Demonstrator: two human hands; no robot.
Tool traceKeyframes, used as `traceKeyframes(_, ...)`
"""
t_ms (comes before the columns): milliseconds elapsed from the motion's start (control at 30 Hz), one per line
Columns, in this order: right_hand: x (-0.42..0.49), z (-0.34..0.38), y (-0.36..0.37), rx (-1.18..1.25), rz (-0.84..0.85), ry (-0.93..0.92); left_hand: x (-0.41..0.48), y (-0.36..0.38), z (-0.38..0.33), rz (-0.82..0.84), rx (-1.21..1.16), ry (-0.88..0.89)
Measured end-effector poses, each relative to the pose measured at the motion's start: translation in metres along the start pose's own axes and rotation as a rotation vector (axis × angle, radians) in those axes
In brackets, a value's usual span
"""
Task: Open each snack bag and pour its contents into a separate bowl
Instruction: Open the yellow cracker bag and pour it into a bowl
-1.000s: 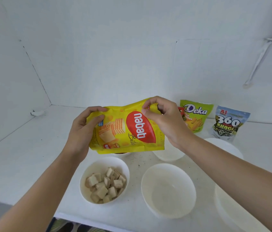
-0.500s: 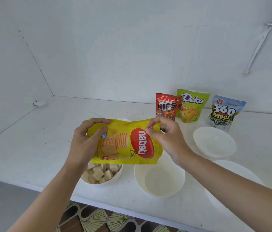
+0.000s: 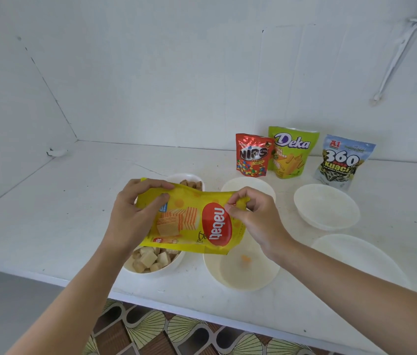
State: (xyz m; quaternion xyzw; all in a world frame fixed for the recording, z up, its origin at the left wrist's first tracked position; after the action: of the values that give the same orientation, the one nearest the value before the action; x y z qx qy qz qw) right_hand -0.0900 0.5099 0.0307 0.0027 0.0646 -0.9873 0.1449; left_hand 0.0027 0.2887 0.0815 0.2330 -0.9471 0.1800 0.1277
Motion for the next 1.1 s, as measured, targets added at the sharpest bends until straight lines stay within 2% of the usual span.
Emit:
traceKeyframes(200, -0.001, -0.006, -0.005, 0.013, -0.010, 0.032, 0.000, 0.006, -0.006, 0.032, 0.045, 0.003)
traceKeyframes(667, 0.002, 0.028, -0.015, 0.173, -0.027, -0.082, 0.014, -0.006, -0.047, 0.003, -0.038, 0.097)
traceKeyframes(1100, -0.013, -0.003, -0.019, 0.124, -0.023, 0.103, 0.000, 0.015, -0.032, 0.077, 0.090, 0.084)
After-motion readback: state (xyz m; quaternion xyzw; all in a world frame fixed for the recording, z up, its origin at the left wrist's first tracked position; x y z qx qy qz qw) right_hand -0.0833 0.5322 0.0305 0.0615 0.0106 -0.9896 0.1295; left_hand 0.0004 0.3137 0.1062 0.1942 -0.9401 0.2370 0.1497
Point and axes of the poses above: each hand's wrist, its own x-axis towards the middle knuckle, its own y-axis out of the palm, z = x × y, the point moved 5 cm from there along x, towards the middle knuckle, and after that the axes turned 6 degrees about y, right-handed, at the moved point
